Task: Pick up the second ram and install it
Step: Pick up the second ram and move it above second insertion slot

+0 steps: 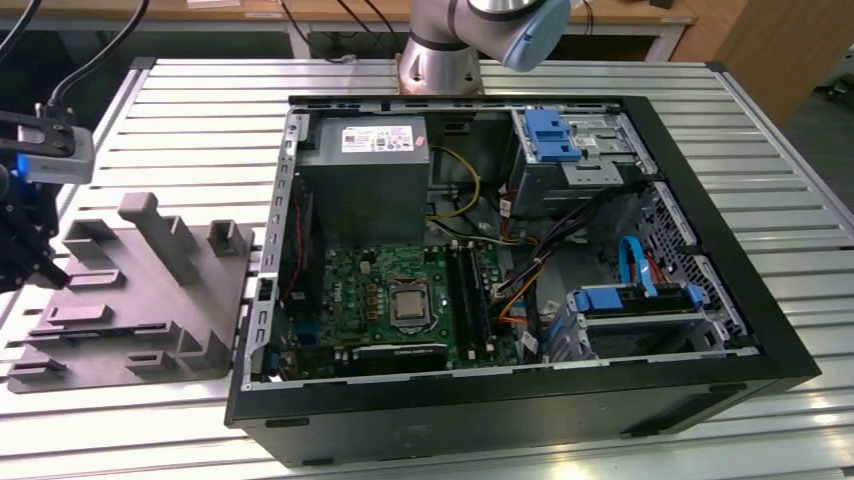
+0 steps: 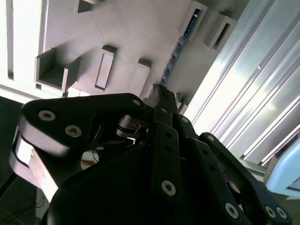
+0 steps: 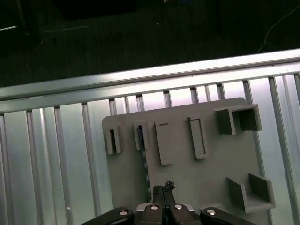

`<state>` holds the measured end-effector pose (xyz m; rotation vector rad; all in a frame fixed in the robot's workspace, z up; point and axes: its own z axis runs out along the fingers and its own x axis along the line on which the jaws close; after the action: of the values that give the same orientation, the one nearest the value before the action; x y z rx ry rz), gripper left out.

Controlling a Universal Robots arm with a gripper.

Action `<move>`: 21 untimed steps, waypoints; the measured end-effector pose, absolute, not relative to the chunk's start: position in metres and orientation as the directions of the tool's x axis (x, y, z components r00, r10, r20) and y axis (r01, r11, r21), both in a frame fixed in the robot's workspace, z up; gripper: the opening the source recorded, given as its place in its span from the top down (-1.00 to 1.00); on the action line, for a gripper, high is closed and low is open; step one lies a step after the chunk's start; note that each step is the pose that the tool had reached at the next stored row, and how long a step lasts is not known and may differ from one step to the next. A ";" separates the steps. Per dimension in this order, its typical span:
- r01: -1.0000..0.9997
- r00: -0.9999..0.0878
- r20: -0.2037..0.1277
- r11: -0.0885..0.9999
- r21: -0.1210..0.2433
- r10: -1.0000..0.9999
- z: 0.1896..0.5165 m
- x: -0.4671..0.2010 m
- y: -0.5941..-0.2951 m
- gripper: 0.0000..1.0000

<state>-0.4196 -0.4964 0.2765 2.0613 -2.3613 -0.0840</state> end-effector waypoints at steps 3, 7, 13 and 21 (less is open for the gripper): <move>-0.996 -0.082 -0.031 0.081 0.044 -0.996 0.275 -0.420 -0.496 0.80; -0.999 -0.010 -0.030 0.009 0.044 -0.999 0.273 -0.420 -0.496 0.80; -0.999 0.016 -0.026 -0.017 0.044 -1.000 0.268 -0.420 -0.496 0.80; -0.999 0.016 -0.026 -0.017 0.044 -1.000 0.262 -0.420 -0.498 0.80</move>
<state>-0.4197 -0.4978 0.2619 2.2292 -2.1930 -0.0774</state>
